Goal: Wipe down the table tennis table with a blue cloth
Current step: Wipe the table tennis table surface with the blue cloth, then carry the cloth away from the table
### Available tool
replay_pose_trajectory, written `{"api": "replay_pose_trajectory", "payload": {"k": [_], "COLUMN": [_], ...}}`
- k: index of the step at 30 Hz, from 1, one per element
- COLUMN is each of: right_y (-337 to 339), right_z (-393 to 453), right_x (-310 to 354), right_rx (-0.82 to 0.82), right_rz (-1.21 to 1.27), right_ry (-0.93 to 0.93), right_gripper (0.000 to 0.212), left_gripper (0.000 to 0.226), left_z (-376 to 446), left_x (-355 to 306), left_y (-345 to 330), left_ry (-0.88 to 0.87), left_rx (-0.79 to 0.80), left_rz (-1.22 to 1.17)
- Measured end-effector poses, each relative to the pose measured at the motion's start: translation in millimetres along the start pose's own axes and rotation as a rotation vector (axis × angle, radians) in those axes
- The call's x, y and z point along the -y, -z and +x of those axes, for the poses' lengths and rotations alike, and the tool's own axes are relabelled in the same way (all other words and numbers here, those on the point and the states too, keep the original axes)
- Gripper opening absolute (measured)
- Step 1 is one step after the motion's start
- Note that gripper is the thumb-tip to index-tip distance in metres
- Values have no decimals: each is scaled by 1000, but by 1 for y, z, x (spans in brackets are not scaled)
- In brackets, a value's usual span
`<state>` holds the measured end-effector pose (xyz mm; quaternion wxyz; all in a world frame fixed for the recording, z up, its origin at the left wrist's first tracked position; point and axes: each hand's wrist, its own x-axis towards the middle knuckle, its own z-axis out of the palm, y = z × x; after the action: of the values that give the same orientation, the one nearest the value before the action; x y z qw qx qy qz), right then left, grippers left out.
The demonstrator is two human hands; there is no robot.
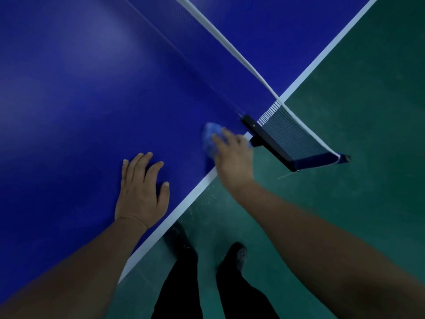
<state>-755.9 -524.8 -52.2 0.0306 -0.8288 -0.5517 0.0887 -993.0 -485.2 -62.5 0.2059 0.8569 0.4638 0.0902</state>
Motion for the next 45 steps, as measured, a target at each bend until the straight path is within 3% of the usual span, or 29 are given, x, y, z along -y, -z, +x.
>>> {"api": "replay_pose_trajectory", "payload": {"k": [2,4,8,14,17,23,29,37,45], "right_y": [0,-1,-6,27,45,91,146,200,227], "right_z": [-33,-62,-109,-185,-219,-263,-290,-239,-90], "right_x": [10,-9,-81,-186,-237,-337,-439,-551,-666], "right_rx": [51,77,245,133,110,43,-29,-182,-216], "right_rz": [15,62,141,527,590,745,798,854,823], "right_ry": [250,324,17,-416,-503,-542,-556,-643,-634], "right_gripper": [58,57,41,34,33,27,27,22,20], "left_gripper": [52,51,50,40,29,34,39,32,39], "left_z": [-1,-4,-13,-30,-40,-52,-24,82,252], "left_x": [-1,-6,-39,-130,-189,-325,-461,-585,-648], "left_y": [1,2,-4,-27,-43,-72,-99,-113,-156], "left_ry": [14,35,95,-2,0,17,-50,-116,-24], "left_rx": [-20,-40,-55,63,138,279,296,240,229], "left_rz": [15,23,-69,-199,-263,-292,-453,-598,-659]}}
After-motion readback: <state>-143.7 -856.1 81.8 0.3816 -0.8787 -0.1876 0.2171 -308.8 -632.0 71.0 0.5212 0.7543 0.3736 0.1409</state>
